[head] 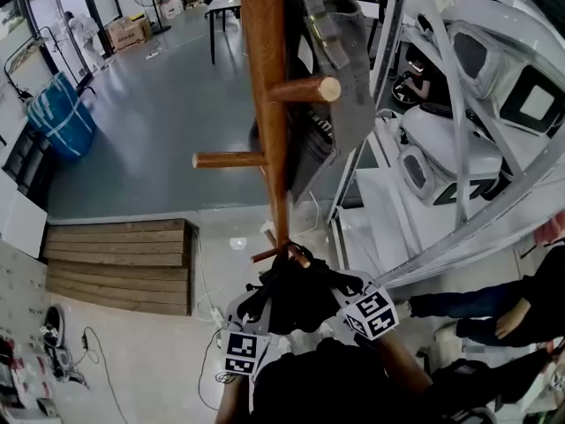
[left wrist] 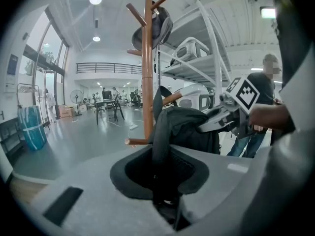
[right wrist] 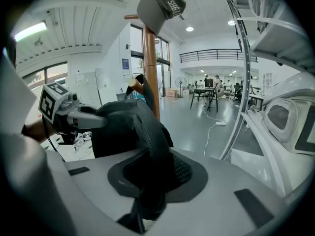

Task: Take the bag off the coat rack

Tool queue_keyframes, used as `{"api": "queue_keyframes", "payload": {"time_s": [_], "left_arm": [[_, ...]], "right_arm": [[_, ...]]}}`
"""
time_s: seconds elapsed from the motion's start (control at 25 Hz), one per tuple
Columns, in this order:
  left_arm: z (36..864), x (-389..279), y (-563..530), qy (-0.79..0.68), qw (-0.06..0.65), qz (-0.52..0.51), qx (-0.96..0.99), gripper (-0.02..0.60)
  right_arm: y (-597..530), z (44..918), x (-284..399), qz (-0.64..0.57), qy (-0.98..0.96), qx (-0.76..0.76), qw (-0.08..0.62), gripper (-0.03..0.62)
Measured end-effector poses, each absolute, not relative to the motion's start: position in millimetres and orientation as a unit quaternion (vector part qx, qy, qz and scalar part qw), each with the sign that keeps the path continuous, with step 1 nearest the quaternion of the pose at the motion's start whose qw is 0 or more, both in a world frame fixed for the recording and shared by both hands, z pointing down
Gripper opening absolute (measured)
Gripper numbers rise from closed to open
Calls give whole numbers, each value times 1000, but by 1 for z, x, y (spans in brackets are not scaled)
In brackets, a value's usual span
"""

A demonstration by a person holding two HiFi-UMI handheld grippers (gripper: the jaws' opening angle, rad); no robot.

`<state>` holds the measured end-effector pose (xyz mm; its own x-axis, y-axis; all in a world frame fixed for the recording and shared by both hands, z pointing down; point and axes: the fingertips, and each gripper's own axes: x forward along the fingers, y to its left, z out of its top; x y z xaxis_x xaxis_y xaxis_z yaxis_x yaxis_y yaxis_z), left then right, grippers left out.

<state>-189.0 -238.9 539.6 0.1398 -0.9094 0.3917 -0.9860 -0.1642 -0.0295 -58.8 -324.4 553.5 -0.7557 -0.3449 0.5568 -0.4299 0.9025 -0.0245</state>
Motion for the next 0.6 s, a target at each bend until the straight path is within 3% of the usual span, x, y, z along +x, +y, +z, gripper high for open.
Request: {"api": "queue_keyframes", "payload": {"time_s": [0.6], "left_arm": [[528,-178,-212,-577,95,151,797,75]], "right_arm": [[-277,541,-37,90,-916,282,270,72]]}}
